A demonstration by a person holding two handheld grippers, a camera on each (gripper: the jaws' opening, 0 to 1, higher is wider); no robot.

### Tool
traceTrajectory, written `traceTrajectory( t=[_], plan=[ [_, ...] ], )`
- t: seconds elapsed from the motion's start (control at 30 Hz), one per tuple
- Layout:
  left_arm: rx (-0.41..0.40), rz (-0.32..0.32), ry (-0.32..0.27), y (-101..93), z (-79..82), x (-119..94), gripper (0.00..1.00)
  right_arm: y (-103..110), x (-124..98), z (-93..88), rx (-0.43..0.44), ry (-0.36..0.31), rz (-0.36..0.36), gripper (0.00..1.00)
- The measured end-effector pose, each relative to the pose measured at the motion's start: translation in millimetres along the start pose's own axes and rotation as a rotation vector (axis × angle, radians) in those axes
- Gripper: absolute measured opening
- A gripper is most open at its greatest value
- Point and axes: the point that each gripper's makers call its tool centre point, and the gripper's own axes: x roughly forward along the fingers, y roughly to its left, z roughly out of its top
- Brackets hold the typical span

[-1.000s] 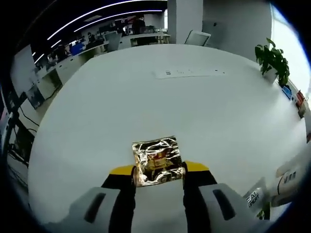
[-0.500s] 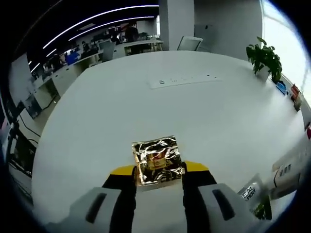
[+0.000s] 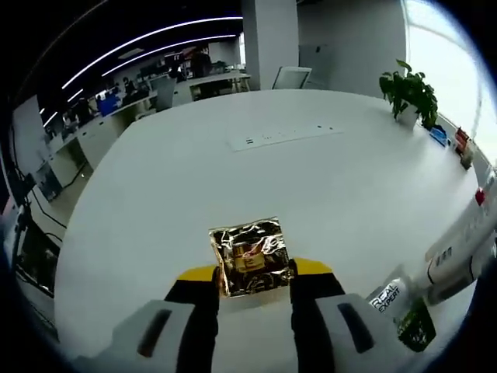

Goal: Arrange the skincare products in the storage area until every visible bottle or jar stands upright without overlapping.

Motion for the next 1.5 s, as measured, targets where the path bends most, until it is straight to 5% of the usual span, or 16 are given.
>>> traceTrajectory(
  t=[1.5],
  plan=[
    [0.07, -0.112, -0.176, -32.1, 1.6, -100.0, 0.32, 2.3, 1.1, 3.6, -0.047, -0.015, 0.002, 0.94]
  ],
)
